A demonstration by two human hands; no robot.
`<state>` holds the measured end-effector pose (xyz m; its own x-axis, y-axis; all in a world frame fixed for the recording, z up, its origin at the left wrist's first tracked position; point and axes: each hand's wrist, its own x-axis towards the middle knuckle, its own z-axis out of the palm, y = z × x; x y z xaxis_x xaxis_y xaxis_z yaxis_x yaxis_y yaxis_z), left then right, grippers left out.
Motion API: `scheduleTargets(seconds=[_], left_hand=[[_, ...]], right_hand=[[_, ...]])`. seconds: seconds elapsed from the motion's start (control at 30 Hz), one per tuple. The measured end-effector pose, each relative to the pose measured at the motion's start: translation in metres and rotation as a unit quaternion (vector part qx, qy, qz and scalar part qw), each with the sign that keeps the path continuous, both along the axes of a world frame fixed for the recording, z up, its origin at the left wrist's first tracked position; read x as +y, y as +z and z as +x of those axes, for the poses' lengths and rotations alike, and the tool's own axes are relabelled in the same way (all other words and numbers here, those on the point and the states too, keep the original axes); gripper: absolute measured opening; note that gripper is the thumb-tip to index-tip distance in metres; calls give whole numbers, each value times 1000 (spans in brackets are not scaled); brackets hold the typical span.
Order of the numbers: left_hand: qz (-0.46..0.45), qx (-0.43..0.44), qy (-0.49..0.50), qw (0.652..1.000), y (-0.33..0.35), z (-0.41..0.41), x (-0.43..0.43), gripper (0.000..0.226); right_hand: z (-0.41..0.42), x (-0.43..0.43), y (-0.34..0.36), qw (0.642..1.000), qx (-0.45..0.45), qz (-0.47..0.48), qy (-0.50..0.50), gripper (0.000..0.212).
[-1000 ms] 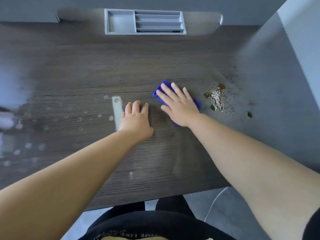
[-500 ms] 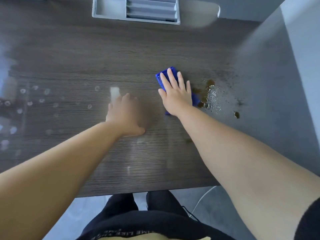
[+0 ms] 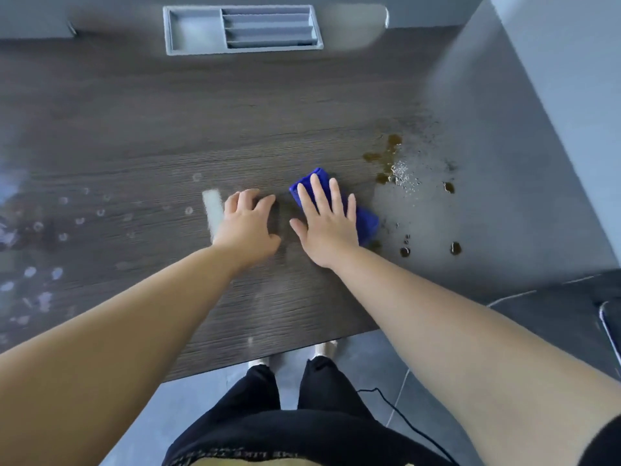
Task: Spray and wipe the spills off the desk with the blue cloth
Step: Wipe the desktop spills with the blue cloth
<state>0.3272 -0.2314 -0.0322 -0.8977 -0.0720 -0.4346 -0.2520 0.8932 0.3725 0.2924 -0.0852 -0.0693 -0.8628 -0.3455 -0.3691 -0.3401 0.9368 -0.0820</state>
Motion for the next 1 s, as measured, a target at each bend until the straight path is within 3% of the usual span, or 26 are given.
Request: scheduleTargets(seconds=[0.17, 0.23, 0.37, 0.47, 0.57, 0.73, 0.8, 0.9, 1.0], left_hand=[[-4, -5, -29, 1000, -2, 22, 3, 67], [-17, -4, -49, 999, -1, 28, 5, 67], [-16, -2, -52, 999, 0, 37, 15, 67], [-19, -4, -32, 999, -2, 46, 25, 66], [-43, -5, -31, 999, -4, 58, 37, 66], [-74, 9, -14, 997, -7, 75, 70, 68], [-75, 17, 15, 997, -7, 80, 83, 65], [-78, 4, 48, 996, -8, 88, 96, 64], [-97, -7, 56, 994, -8, 96, 104, 67]], right_hand=[[50, 15, -2, 987, 23, -48, 148, 62], [41, 29, -3, 992, 20, -34, 119, 57], [60, 10, 0, 997, -3, -21, -69, 59], [93, 9, -3, 998, 3, -58, 34, 59], [84, 53, -6, 987, 63, -55, 135, 55], [78, 63, -1, 1000, 1, -15, -11, 58], [97, 59, -1, 999, -7, -22, 36, 60], [98, 91, 0, 980, 6, -22, 196, 57], [73, 114, 1, 989, 3, -23, 143, 55]])
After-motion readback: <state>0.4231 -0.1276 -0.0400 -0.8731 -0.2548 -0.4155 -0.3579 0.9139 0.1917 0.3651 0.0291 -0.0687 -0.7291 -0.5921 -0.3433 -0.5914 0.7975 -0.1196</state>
